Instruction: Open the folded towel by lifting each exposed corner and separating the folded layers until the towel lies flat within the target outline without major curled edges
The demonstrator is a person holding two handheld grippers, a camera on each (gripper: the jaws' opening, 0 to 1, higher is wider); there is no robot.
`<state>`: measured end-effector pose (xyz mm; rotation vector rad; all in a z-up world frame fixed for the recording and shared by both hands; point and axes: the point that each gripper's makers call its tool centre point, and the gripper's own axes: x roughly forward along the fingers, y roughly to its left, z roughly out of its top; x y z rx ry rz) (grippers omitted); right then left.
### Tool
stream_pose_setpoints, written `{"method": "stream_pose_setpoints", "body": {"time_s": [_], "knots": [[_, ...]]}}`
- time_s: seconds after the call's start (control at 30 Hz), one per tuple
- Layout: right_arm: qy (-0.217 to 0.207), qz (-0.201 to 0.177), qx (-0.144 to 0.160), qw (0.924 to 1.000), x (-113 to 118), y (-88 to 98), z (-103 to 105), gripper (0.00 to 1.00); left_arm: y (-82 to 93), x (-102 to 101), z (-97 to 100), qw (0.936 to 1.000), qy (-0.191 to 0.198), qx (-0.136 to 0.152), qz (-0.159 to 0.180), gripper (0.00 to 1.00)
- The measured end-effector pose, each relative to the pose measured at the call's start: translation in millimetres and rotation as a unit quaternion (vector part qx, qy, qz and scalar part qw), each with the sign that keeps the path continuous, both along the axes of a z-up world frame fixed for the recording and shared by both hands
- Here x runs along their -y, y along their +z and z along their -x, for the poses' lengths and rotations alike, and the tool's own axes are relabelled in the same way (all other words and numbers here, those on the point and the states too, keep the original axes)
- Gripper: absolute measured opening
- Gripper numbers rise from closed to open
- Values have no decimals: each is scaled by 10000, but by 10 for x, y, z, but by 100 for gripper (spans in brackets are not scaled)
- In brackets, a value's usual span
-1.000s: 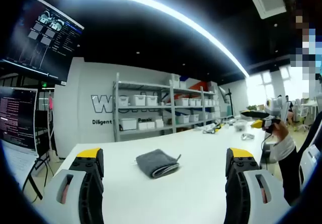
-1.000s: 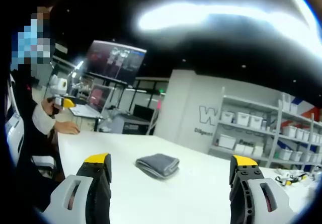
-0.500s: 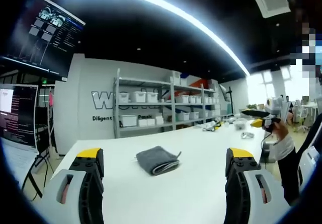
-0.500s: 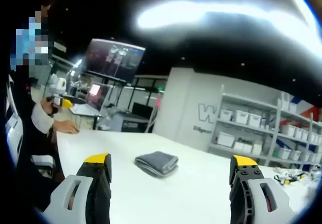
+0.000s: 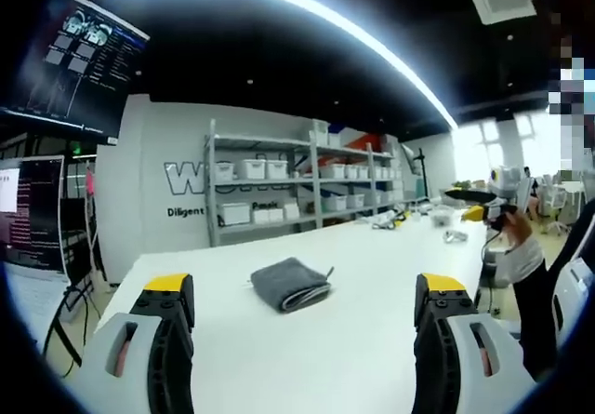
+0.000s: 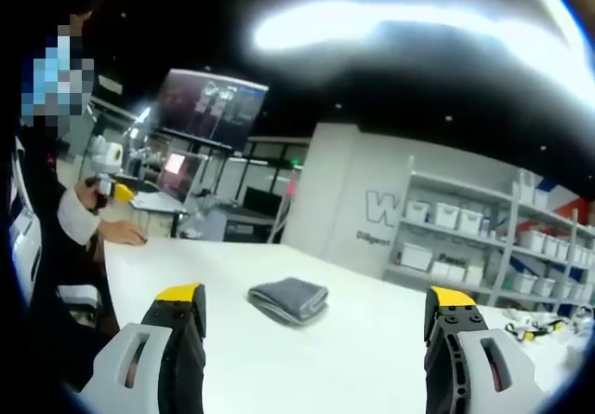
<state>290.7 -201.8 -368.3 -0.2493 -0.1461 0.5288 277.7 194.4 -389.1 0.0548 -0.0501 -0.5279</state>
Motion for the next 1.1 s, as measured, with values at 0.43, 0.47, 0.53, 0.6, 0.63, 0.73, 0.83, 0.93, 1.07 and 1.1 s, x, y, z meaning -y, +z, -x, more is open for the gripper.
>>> {"method": "stream_pose_setpoints", "body": {"time_s": [0.43,0.47,0.53,0.6,0.63,0.73,0.83,0.93,1.07,1.1], "knots": [[-56,29,-27,10000,-19,-42,2,99,-15,30,2,9999,-84,-79,22,94],[-54,30,-23,10000,-22,-41,5,99,-13,29,3,9999,-88,-76,23,94],[-43,27,-17,10000,-30,-40,12,99,0,29,9,9999,-95,-52,45,94],[-39,30,-19,10000,-34,-44,12,99,13,26,11,9999,-103,-29,73,94],[-46,30,-23,10000,-35,-50,10,99,19,17,8,9999,-91,-29,114,95],[-58,24,-48,10000,-22,-59,-3,99,38,-15,1,9996,-98,-37,269,96],[-104,-126,-188,9997,22,-82,-34,99,51,15,25,9990,-271,-16,346,95],[-143,-142,-259,9995,55,-106,-46,99,89,57,52,9974,-477,-17,541,94],[-161,-123,-245,9995,59,-111,-39,99,71,76,37,9976,-481,-42,489,94],[-153,-124,-246,9995,59,-111,-38,99,67,82,39,9976,-504,-53,480,94]]}}
